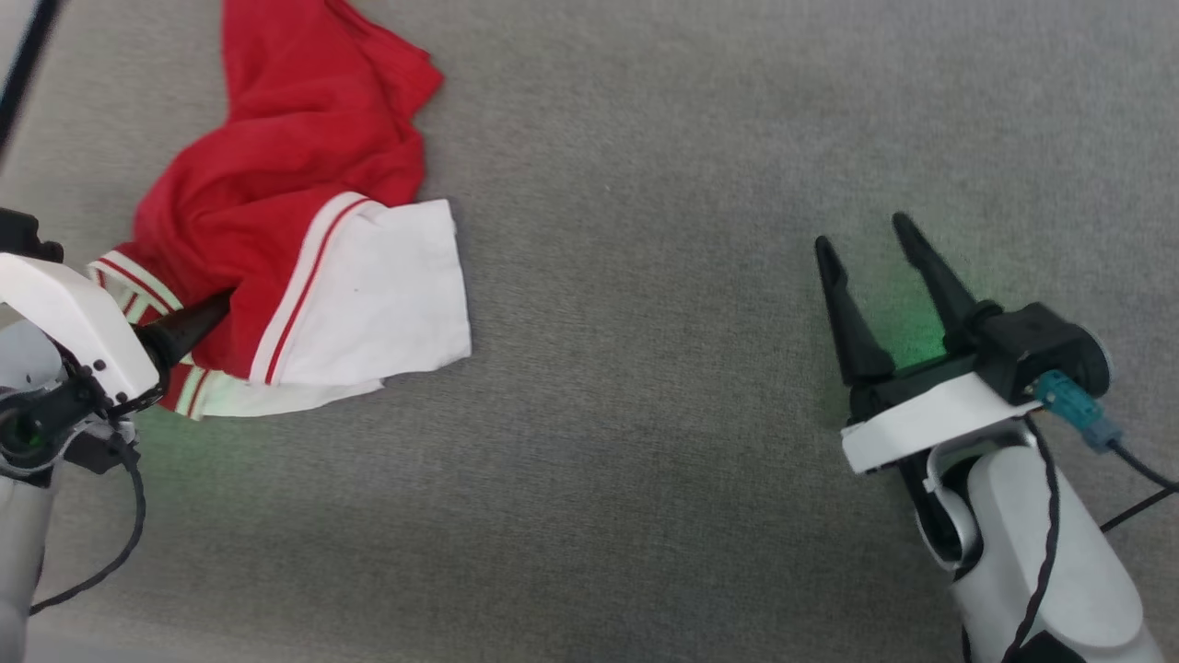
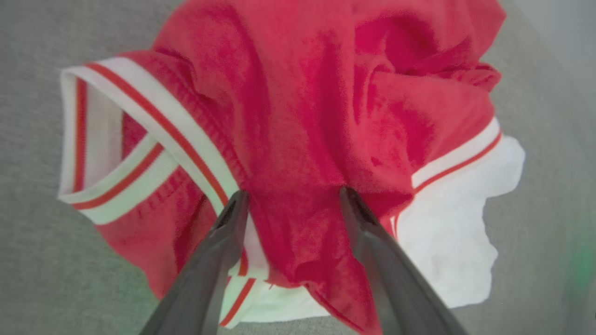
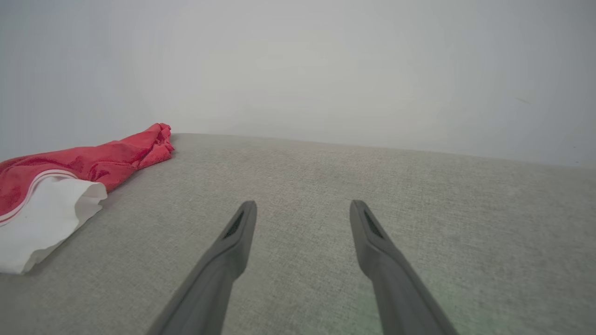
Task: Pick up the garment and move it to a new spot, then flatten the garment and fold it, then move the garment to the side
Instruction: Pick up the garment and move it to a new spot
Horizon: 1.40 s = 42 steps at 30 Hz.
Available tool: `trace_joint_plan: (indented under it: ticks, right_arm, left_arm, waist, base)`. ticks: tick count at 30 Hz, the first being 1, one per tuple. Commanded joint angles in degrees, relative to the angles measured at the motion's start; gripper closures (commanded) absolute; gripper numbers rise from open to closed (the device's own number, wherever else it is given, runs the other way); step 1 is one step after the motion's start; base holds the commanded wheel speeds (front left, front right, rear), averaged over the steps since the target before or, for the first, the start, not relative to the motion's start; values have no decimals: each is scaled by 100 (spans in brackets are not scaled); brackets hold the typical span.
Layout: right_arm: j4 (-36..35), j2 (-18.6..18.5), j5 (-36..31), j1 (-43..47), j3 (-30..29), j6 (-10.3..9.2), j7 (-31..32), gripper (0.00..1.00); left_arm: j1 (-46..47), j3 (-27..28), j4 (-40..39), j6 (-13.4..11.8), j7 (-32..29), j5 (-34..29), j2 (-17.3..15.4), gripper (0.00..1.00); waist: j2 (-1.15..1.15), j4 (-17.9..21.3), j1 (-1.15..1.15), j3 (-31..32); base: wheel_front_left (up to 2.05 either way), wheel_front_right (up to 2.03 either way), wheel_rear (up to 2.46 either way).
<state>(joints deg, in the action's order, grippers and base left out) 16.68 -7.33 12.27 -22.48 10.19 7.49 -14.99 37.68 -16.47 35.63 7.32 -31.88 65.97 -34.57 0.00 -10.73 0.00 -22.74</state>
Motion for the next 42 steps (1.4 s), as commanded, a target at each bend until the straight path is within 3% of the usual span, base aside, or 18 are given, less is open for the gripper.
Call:
trace_joint_plan:
  ticks: [1,9,10,11,12,15,21,28,34,42]
  right_arm:
    - [-70,5,-21,-102,-31,1,-27,0]
    - [-138,-26,-108,-283,-56,1,-27,0]
    - [-134,-11,-124,-319,-47,1,-27,0]
    - [-120,4,-131,-350,-30,1,-27,0]
    - [-116,18,-137,-388,-8,1,-27,0]
    - [-129,58,-135,-437,13,1,-27,0]
    - [-72,106,-63,-329,-15,1,-27,0]
    - [-82,254,66,-121,-45,1,-27,0]
    - [-135,373,179,13,-100,1,-27,0]
    - [-276,445,520,194,-299,1,-27,0]
  left_arm:
    - [138,-94,61,21,-304,210,-72,0]
    - [442,-467,368,21,-758,481,99,1]
    - [474,-505,396,22,-742,517,149,38]
    - [489,-545,407,22,-764,584,213,65]
    - [504,-578,404,22,-779,645,251,100]
    - [569,-608,351,23,-643,782,251,100]
    - [827,-637,248,23,82,641,-92,100]
    - [965,-898,-668,22,478,839,-392,100]
    - [1223,-1284,-1543,22,507,842,-568,100]
    - [1938,-2044,-2295,22,354,564,-325,100]
  waist:
    - [0,165,0,-265]
    - [0,213,0,-651]
    - [0,223,0,-682]
    - [0,235,0,-698]
    - [0,247,0,-712]
    - [0,273,0,-681]
    - [0,293,0,-340]
    - [0,535,0,150]
    - [0,1051,0,283]
    - [0,2085,0,176]
  base:
    - [0,0,0]
    - [0,0,0]
    - [0,0,0]
    - [0,0,0]
    - [0,0,0]
    - [0,0,0]
    - [0,0,0]
    - [0,0,0]
    - [0,0,0]
    - [0,0,0]
